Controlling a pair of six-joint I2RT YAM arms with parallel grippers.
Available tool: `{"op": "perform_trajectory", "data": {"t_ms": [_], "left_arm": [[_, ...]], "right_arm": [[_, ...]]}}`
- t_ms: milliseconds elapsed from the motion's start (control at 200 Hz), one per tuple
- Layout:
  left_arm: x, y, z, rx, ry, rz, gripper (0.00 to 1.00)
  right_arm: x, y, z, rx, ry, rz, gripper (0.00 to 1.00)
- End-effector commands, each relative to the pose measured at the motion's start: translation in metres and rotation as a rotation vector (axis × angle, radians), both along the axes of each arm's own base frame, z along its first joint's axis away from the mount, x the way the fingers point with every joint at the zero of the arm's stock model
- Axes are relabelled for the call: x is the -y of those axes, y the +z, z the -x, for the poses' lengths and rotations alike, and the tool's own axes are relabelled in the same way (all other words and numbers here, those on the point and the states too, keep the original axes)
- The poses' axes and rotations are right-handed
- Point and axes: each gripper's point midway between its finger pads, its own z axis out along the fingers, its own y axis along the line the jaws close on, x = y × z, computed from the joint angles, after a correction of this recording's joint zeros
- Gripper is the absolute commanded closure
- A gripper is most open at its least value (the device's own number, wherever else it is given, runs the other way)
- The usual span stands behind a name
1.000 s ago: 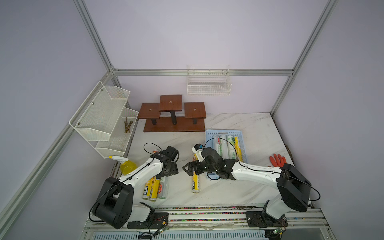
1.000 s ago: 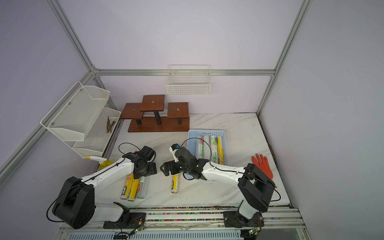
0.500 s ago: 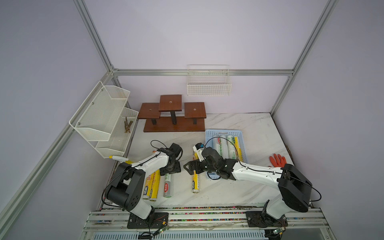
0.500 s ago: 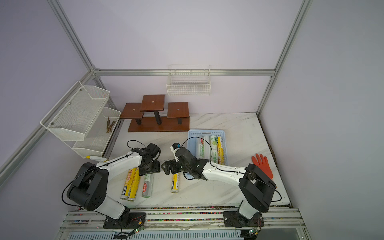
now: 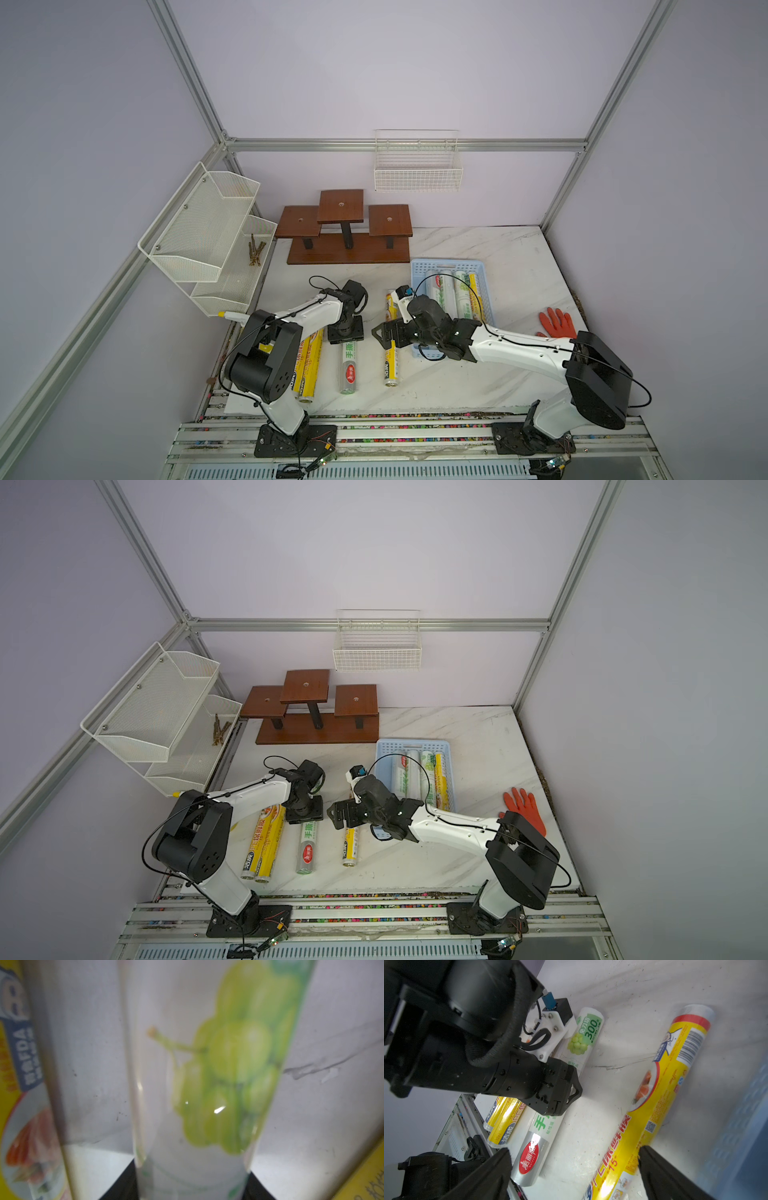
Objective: Put the plastic wrap into the basket
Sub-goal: Pick up the plastic wrap from the center of the board.
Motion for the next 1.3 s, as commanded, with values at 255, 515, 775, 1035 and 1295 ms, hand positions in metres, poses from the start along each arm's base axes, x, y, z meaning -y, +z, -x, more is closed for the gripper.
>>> {"op": "perform_trajectory", "data": {"t_ms": [255,515,775,1035,1295], "left_arm": [[0.007,0.0,0.011,-0.057,-0.031,0.035,0.41],[0.013,0.021,-0.002,0.007,-0.046,0.016,0.55],[0.041,0.098,-0.034,0.247,-0.082,0.104,0.63],[0.102,0.16,-0.067,0.445,-0.13,0.359,0.66],[0.17,0.191,-0.08,0.476,-0.227,0.491,0.67]], "right_arm": [[0.018,0.01,-0.006,0.044,-0.049,0.032,0.01],[0.029,0.017,-0.009,0.064,-0.092,0.043,0.01],[0.063,0.042,-0.021,0.16,-0.243,0.036,0.01],[0.113,0.066,-0.036,0.206,-0.409,0.033,0.01],[0.167,0.057,-0.048,0.128,-0.514,-0.017,0.01]]}}
